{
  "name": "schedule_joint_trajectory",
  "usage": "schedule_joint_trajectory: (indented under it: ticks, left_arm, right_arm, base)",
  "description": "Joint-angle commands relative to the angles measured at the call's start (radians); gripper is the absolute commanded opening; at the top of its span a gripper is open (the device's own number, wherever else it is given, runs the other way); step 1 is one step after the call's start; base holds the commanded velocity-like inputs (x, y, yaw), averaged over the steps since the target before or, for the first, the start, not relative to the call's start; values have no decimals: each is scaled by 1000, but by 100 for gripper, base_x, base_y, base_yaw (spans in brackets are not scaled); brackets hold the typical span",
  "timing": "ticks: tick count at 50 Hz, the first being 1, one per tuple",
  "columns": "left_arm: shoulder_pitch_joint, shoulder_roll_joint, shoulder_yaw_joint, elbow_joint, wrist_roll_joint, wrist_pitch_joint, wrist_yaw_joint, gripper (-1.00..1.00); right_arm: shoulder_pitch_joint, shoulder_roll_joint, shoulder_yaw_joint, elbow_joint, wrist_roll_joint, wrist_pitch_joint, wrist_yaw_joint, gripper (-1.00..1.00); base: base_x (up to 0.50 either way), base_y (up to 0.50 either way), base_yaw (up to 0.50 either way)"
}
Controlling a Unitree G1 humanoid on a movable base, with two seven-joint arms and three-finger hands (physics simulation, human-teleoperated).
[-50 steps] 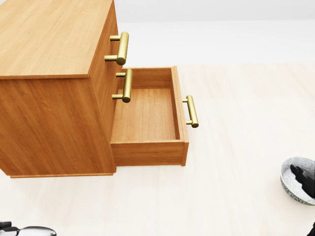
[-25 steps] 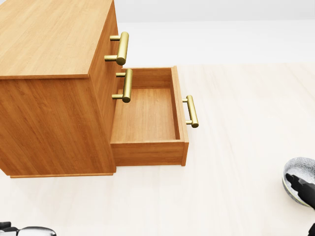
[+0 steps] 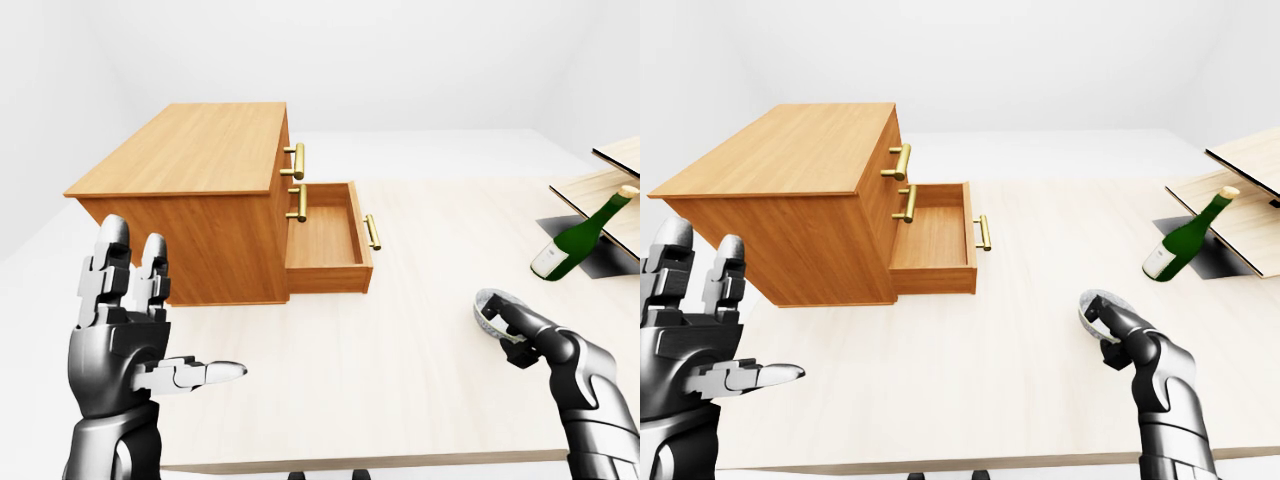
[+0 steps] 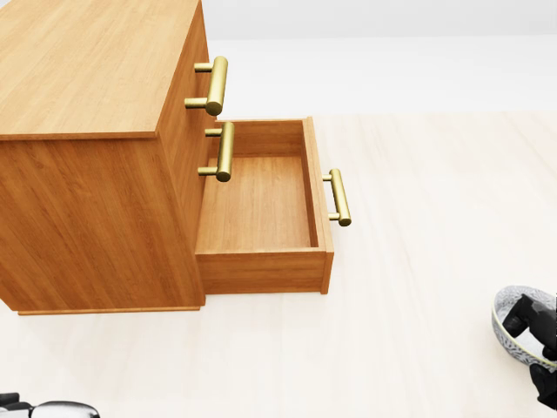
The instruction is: Put the bowl on top of the cabinet.
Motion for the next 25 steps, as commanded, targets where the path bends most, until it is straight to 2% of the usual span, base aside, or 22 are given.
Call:
schedule_joint_trajectory:
  ticks: [1, 5, 6, 10, 13, 19, 25]
  left_arm:
    - [-6, 3, 7, 3, -4, 0, 2, 100]
    - [-2, 1, 7, -3, -5, 0, 0, 100]
    - [-2, 1, 8, -4, -7, 0, -1, 100]
    - [-4, 0, 2, 0, -1, 0, 1, 100]
    - [3, -2, -5, 0, 2, 0, -2, 100]
    - [1, 0, -11, 8, 9, 0, 4, 100]
    - [8, -1, -9, -1, 5, 0, 0, 100]
  right_arm:
    - [85, 61, 30, -67, 43, 0, 47, -100]
    - [71, 63, 17, -166, 19, 0, 47, -100]
    - [70, 71, 14, -258, 11, 0, 47, -100]
    - [54, 82, 16, -436, -71, 0, 47, -100]
    - [22, 94, 13, -488, -126, 0, 47, -100]
    - [-9, 159, 90, -736, -321, 0, 47, -100]
    - [-28, 242, 111, -806, -449, 0, 47, -100]
  base:
    - [0, 0, 0]
    - [0, 0, 0]
    - [0, 0, 0]
    - [0, 0, 0]
    - [0, 0, 0]
    - [0, 0, 0]
    - [0, 0, 0]
